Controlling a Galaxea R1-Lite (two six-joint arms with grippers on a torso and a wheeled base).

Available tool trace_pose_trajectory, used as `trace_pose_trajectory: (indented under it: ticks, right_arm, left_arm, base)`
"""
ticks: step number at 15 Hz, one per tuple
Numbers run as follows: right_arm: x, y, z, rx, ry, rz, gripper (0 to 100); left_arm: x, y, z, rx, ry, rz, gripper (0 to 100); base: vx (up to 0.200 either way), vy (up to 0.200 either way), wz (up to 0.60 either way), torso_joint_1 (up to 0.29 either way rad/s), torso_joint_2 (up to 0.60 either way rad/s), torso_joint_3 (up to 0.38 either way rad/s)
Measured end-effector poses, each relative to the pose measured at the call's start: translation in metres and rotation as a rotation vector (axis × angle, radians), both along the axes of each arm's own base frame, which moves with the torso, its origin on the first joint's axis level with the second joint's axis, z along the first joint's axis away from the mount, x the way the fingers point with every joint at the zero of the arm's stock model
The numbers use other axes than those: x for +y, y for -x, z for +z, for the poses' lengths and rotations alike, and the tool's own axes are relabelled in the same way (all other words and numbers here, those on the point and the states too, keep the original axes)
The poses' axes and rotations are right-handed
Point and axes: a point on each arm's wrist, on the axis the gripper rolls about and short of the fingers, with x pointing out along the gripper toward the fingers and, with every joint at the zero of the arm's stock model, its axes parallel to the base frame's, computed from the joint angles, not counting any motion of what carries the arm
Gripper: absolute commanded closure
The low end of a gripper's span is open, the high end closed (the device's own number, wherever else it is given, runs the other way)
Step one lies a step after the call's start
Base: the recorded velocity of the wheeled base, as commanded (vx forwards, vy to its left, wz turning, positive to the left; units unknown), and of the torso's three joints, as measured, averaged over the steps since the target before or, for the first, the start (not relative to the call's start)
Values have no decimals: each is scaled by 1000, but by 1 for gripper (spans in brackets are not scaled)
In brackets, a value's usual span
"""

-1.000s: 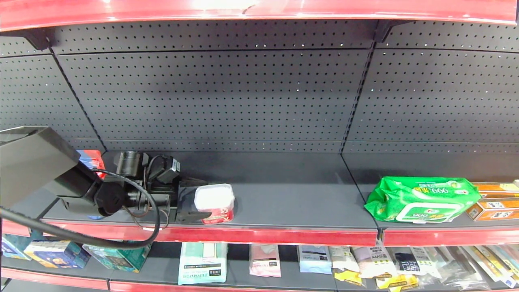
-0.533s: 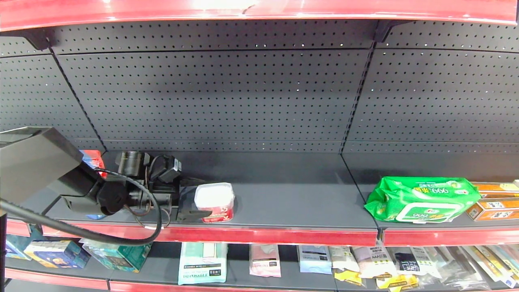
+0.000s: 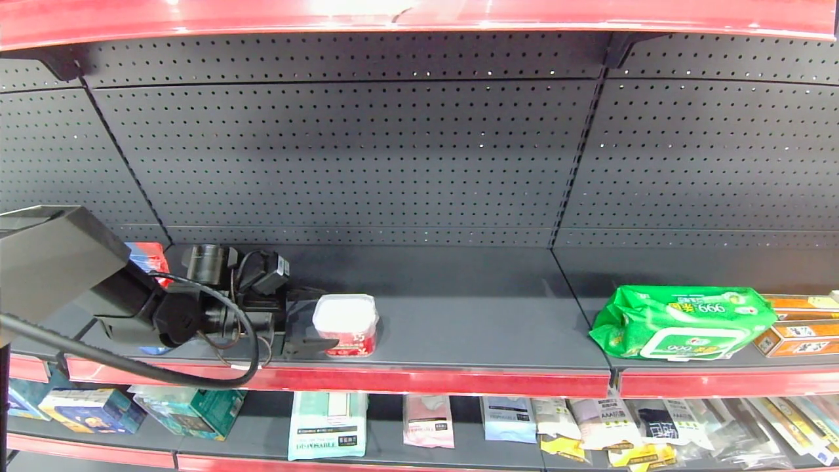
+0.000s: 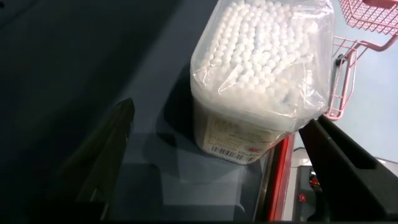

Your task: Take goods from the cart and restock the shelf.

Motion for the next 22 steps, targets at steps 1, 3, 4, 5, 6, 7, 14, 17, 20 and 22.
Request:
trace_pose_trajectory:
  ticks: [1,3,4,5,6,7,14,17,20,22]
  right_arm:
    - [0,0,0,1,0,0,100]
    - [0,0,0,1,-1,0,100]
    - [0,0,0,1,-1,0,100]
    - [0,0,0,2,-2,0,100]
    - [0,0,0,2,-3,0,100]
    - [0,0,0,2,-4,1,100]
    - [0,1,2,-14,-8,3,100]
    - [0,3,18,-49,-28,2,100]
    - [0,0,40,-59,-35,-10,100]
    - [-1,-6,54,-39,-39,-27,100]
  left_arm:
    - [0,1,0,2,3,-2,0]
    - [0,4,3,7,11,-8,0]
    - [0,7,7,15,23,-13,0]
    - [-1,13,13,26,40,-23,0]
    - [-1,18,19,34,57,-32,0]
    - [-2,22,25,40,68,-35,0]
    - [-5,44,89,14,92,65,0]
    - [1,36,121,-122,85,340,0]
    - [-9,39,141,-152,133,772,0]
    - [-25,51,153,-150,178,979,0]
  base:
    - [0,0,0,0,0,0]
    - [0,0,0,0,0,0]
    - [0,0,0,0,0,0]
    - [0,0,0,0,0,0]
    - [0,0,0,0,0,0]
    - [0,0,0,0,0,0]
    - [0,0,0,0,0,0]
    - [0,0,0,0,0,0]
    - [0,0,0,0,0,0]
    - [0,0,0,0,0,0]
